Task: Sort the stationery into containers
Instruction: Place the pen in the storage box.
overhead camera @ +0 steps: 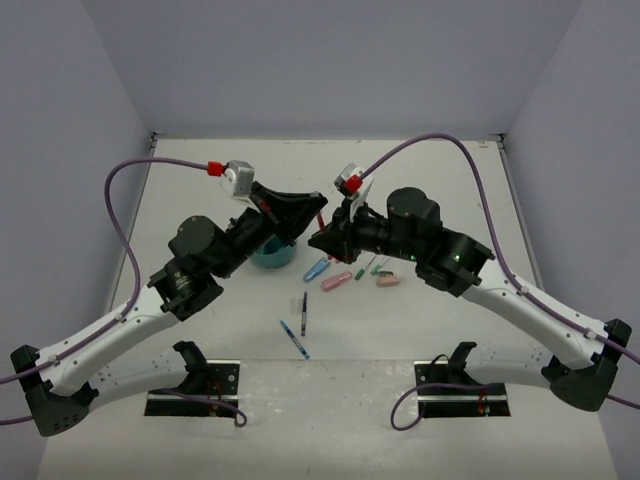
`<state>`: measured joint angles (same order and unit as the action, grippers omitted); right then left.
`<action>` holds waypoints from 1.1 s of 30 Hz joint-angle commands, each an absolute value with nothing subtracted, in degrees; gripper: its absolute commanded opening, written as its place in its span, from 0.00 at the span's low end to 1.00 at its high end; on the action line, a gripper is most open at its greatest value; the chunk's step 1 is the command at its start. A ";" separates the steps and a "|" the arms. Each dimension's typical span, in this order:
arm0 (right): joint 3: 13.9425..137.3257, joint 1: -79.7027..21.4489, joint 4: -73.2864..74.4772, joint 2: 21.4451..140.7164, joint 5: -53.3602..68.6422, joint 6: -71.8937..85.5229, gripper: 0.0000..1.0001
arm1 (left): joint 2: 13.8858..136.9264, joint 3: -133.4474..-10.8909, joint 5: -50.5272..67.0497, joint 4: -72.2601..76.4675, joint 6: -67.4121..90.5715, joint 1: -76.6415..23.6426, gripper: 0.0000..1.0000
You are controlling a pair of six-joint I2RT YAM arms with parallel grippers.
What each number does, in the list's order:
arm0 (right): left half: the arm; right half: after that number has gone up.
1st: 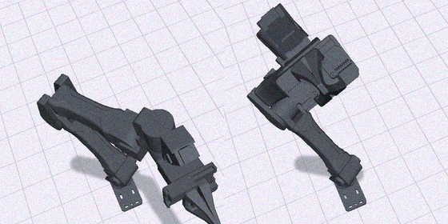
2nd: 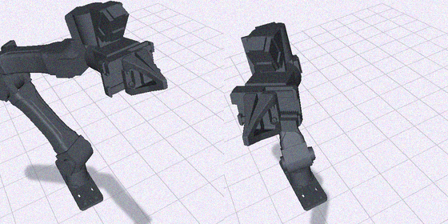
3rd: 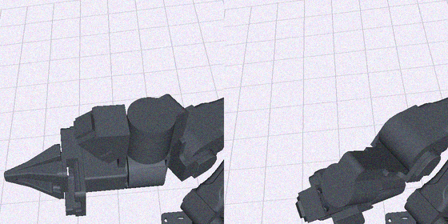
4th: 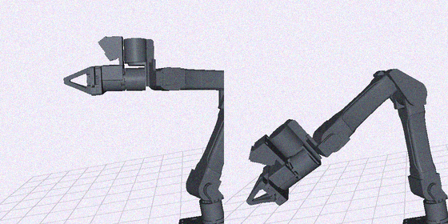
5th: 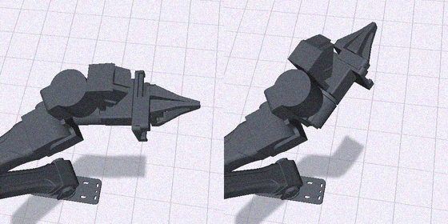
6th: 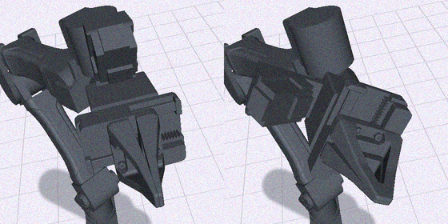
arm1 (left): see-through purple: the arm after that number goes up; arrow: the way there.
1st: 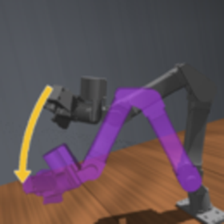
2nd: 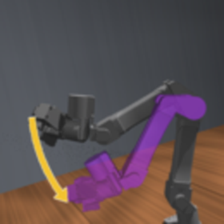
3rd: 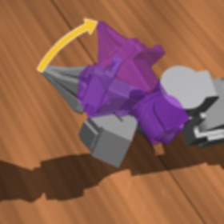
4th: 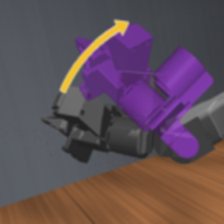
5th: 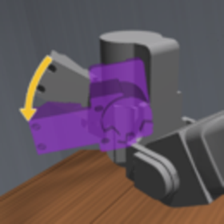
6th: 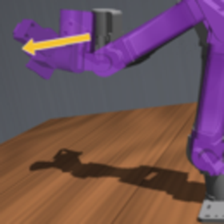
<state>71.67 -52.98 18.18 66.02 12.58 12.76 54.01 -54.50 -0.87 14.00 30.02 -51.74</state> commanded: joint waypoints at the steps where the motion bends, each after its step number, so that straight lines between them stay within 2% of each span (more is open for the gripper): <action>1: 63.67 -50.98 -3.92 64.25 10.46 11.04 0.28 | 56.66 -61.37 -11.01 -13.33 27.42 -53.04 0.00; 2: 61.39 -50.98 -4.95 63.85 10.34 11.30 0.45 | 57.48 -64.24 -15.13 -16.00 27.14 -52.42 0.00; 4: 58.37 -50.98 -5.96 63.15 9.40 12.25 0.69 | 60.03 -68.20 -20.55 -18.93 27.00 -49.36 0.00; 7: 54.23 -50.98 -5.73 61.15 5.72 12.72 0.76 | 61.80 -71.38 -26.67 -20.39 27.45 -44.48 0.00; 9: 50.09 -50.98 -5.71 58.61 0.91 13.22 0.87 | 62.26 -71.54 -31.83 -18.68 29.87 -41.12 0.00; 10: 48.80 -50.96 -5.71 57.16 0.24 13.38 0.89 | 62.35 -70.97 -33.91 -16.62 29.72 -40.68 0.00; 16: 42.69 -50.80 -4.35 47.94 -3.76 15.31 0.93 | 64.78 -60.92 -47.20 1.43 25.27 -40.28 0.00; 23: 38.24 -50.80 -3.16 39.30 -0.28 19.50 0.97 | 68.17 -48.35 -47.54 25.11 18.55 -39.18 0.00; 27: 37.63 -50.80 -1.68 36.21 4.12 21.09 0.97 | 70.70 -45.29 -47.02 31.70 16.66 -37.69 0.00; 33: 37.19 -50.80 -0.18 34.98 3.87 20.92 0.98 | 71.72 -43.45 -45.97 34.52 16.34 -35.27 0.00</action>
<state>37.63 -50.92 -0.37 35.55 2.62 19.85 71.69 -44.60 -44.03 25.13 18.19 -36.88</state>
